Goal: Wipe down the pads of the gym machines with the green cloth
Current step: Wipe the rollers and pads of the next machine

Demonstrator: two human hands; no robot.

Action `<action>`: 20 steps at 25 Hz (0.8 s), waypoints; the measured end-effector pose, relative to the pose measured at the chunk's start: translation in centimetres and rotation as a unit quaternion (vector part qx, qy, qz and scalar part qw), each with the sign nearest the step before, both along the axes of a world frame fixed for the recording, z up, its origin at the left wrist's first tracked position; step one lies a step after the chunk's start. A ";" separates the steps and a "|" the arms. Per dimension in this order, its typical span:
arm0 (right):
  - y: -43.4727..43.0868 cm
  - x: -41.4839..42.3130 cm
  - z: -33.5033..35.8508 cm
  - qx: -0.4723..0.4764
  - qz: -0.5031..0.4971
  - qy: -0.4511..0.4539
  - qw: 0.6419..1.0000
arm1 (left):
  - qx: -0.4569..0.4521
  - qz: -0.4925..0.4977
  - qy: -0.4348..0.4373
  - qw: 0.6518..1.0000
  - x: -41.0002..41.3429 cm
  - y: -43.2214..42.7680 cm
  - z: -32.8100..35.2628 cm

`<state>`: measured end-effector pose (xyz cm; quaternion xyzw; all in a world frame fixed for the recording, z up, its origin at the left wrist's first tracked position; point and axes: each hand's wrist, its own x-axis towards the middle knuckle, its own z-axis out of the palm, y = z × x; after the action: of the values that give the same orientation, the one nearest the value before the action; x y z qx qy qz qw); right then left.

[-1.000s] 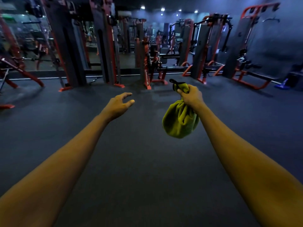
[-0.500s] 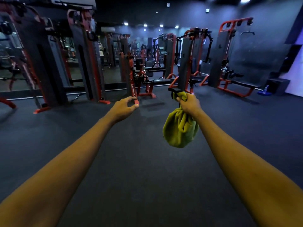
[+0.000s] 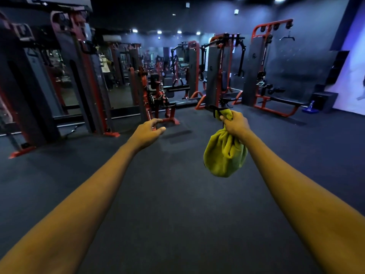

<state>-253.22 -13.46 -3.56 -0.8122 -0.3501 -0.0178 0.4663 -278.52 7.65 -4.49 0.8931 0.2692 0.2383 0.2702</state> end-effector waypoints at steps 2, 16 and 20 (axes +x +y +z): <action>4.0 3.7 0.0 -0.001 -0.003 -0.001 1.000 | 0.001 0.000 -0.005 1.000 3.7 4.3 -0.3; 38.1 29.6 -0.2 0.016 0.032 -0.006 0.999 | 0.014 0.009 0.023 1.000 30.1 37.1 -0.7; 48.2 36.3 -1.1 0.020 0.026 -0.014 0.999 | 0.018 0.012 0.010 1.000 36.9 47.9 -1.3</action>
<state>-216.93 34.78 -4.66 -0.7927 -0.3775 -0.0237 0.4781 -241.62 55.56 -5.83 0.8971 0.2783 0.2372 0.2482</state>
